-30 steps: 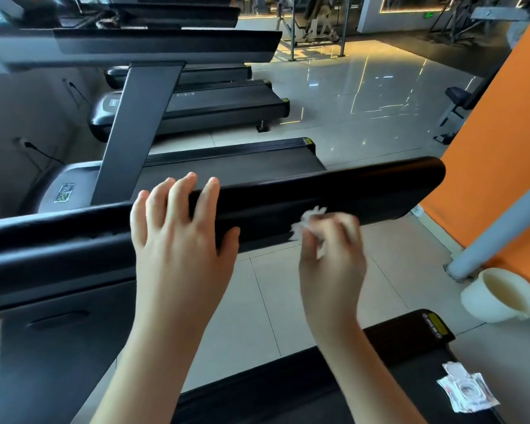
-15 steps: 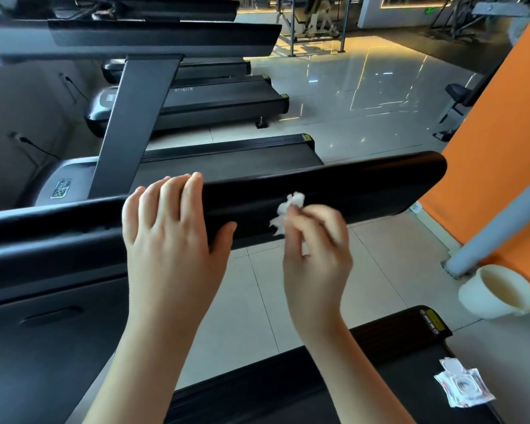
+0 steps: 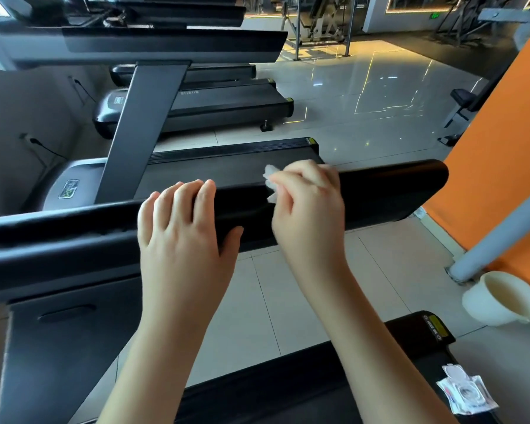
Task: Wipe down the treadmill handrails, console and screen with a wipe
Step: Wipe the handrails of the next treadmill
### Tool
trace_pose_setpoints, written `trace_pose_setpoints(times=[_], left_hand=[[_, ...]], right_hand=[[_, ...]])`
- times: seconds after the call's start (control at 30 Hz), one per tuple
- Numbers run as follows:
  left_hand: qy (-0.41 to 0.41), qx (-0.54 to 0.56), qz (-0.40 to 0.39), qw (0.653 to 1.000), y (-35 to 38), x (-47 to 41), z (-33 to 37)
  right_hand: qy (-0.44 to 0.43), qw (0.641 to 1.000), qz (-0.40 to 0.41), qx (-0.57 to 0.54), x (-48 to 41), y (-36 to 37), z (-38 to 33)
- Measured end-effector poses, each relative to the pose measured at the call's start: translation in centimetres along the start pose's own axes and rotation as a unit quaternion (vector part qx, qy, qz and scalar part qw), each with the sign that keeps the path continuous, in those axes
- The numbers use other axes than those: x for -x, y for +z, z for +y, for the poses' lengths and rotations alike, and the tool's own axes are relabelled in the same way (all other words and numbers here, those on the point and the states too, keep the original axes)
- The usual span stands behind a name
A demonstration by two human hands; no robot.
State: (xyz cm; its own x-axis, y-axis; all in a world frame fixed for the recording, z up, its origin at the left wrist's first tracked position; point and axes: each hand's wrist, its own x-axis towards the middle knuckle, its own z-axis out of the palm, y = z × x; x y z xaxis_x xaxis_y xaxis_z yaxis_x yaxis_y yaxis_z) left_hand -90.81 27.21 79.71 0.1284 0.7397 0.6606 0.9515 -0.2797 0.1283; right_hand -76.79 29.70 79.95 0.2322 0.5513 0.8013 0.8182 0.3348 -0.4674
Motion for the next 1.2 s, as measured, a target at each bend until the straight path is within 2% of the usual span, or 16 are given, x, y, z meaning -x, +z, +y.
trace_pose_setpoints(times=[0.13, 0.27, 0.33, 0.47, 0.63, 0.77, 0.83, 0.93, 1.0, 1.1, 1.2], left_hand=[[0.010, 0.010, -0.030, 0.999, -0.4, -0.1, -0.5], [-0.043, -0.019, -0.046, 0.998, -1.4, 0.2, -1.6], [-0.074, -0.032, -0.050, 0.996, -1.9, 0.5, -2.7], [-0.059, -0.044, -0.042, 0.996, -2.0, 1.0, -3.6], [-0.057, -0.038, -0.024, 0.997, -1.7, 1.0, -3.4], [-0.055, -0.036, -0.014, 0.998, -1.6, 1.1, -3.4], [-0.054, -0.034, -0.012, 0.998, -1.6, 1.1, -3.4], [-0.051, -0.031, -0.011, 0.998, -1.6, 1.1, -3.6], [-0.052, -0.031, -0.008, 0.998, -1.6, 1.2, -3.6], [-0.052, -0.034, -0.001, 0.998, -1.5, 1.3, -3.6], [-0.053, -0.028, 0.003, 0.998, -1.5, 1.3, -3.5]], right_hand=[[-0.064, 0.997, -0.050, -0.016, -0.4, -0.3, 0.6], [-0.001, 0.999, 0.012, 0.037, -0.2, -1.1, 1.3], [-0.006, 0.999, 0.014, 0.047, 1.0, -0.7, 0.0], [-0.071, 0.996, -0.051, 0.020, 2.7, -1.1, -0.6], [0.005, 0.999, 0.013, 0.030, 3.3, -1.9, 0.6], [-0.043, 0.998, -0.029, 0.026, 5.9, -0.5, -0.7], [-0.057, 0.998, -0.006, 0.020, 5.7, -0.4, 0.0], [-0.026, 0.999, 0.042, 0.014, 6.1, -0.6, 0.9], [-0.015, 0.999, 0.028, 0.006, 7.4, 0.0, 0.7], [-0.063, 0.998, -0.029, -0.014, 8.9, 1.0, 0.3], [-0.066, 0.998, 0.005, -0.025, 8.1, 0.6, 1.1]])
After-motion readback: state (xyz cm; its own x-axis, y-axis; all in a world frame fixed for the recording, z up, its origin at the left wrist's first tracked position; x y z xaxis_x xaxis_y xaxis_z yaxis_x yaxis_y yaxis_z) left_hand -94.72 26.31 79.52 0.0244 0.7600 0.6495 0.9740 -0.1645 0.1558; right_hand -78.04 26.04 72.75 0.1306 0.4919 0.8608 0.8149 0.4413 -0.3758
